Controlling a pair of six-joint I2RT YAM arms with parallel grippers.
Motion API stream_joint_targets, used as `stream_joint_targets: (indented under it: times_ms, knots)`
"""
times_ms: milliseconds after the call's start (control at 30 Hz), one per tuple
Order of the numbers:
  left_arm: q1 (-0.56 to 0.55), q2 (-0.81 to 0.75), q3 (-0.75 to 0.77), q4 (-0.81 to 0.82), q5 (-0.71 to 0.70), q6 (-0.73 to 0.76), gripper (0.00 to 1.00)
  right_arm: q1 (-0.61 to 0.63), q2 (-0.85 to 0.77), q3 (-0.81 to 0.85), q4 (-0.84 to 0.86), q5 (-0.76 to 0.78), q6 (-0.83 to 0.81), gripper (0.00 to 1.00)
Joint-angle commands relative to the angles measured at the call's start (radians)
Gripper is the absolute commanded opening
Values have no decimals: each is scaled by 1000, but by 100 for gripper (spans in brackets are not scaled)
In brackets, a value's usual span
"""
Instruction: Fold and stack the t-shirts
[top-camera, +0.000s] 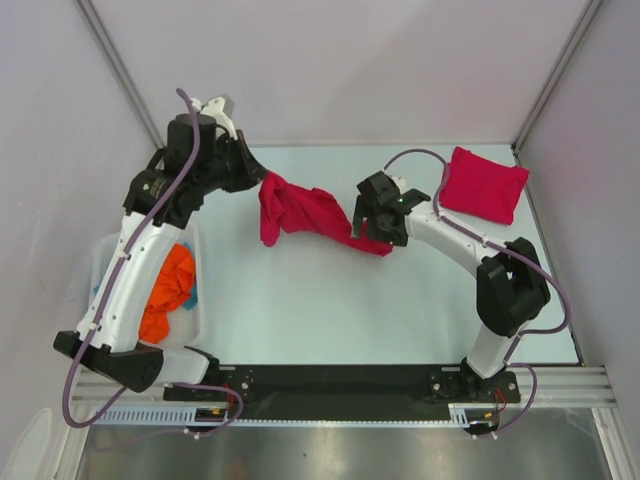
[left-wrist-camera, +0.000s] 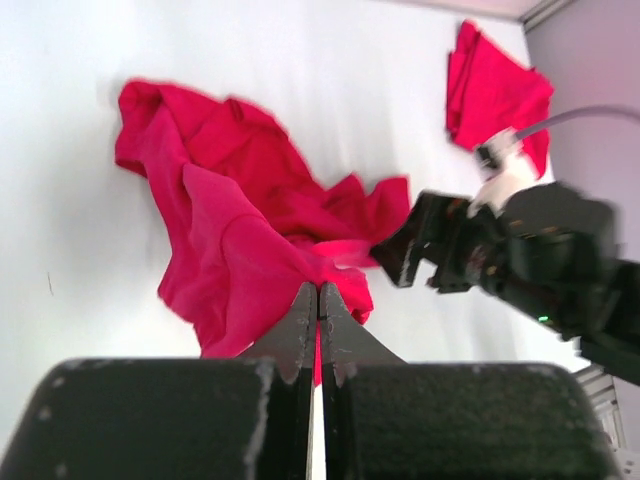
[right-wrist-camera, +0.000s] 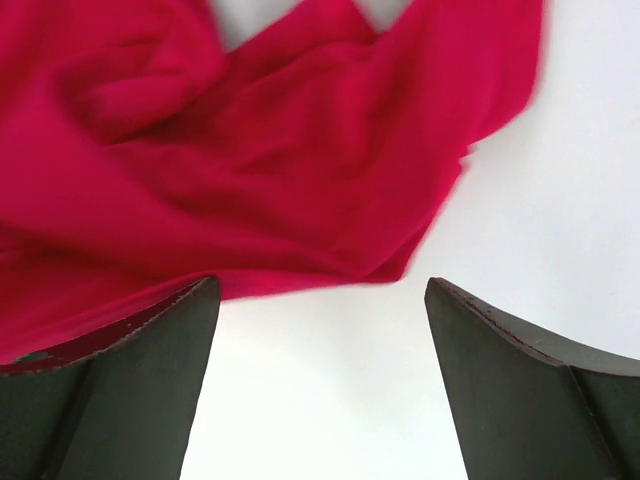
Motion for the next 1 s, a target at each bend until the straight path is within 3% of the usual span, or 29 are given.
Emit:
stream_joint_targets:
  times_ms: [0,233,500,767,967]
  knots:
    - [27,27,159,6,30,32,0,5,11,-12,24,20,21,90]
    - [29,125,328,-34,75,26,0,18,7,-29,32,18,24,89]
    - [29,146,305,-20,66,29,0,73,-18,3,9,28,36,88]
    - [29,199,385,-40,50,46,0,200,-39,93,-48,93,56,87]
    - [30,203,392,-37,55,41,0,226,-10,90,-51,95,67,87]
